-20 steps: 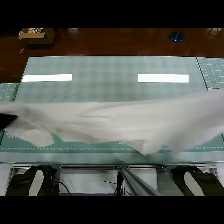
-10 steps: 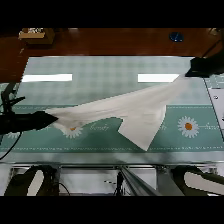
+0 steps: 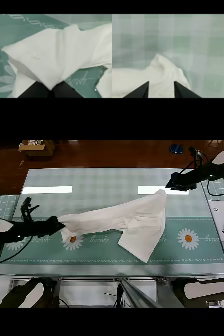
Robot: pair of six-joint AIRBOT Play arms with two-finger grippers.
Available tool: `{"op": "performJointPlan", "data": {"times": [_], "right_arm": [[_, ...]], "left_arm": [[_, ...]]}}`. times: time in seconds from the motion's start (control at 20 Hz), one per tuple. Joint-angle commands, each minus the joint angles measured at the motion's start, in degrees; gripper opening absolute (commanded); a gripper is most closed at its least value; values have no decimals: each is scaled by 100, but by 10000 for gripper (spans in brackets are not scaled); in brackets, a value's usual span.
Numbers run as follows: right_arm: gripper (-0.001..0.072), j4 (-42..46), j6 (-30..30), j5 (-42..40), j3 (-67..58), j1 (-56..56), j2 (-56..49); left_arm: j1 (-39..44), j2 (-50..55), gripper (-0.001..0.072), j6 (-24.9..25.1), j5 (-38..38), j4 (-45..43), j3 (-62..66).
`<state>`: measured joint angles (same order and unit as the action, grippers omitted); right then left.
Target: Fold the shirts.
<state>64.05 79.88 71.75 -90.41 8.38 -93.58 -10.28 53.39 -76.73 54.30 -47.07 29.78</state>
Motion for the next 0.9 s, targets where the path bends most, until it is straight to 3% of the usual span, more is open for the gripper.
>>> {"op": "performJointPlan", "data": {"times": [0.0,0.1,0.25,0.4,0.65,0.75,0.85], "right_arm": [[385,-44,-522,-76,0,52,-24],[386,310,-772,356,0,188,278],[386,901,-643,1045,37,645,734],[386,909,-503,1386,1029,1191,979],[389,-109,-876,605,3797,1429,1823],[486,-981,-1147,348,4430,1425,1989],[485,-1519,-1320,188,4780,1412,1989]], "left_arm": [[164,734,20,367,-378,-7,-20],[118,855,20,369,-345,-11,-20],[114,852,21,413,-321,-9,-20],[114,852,21,413,-260,-9,-20],[114,852,21,433,-269,-9,-20],[114,852,21,433,-267,-9,-20],[114,852,20,433,-267,-9,-20]]}}
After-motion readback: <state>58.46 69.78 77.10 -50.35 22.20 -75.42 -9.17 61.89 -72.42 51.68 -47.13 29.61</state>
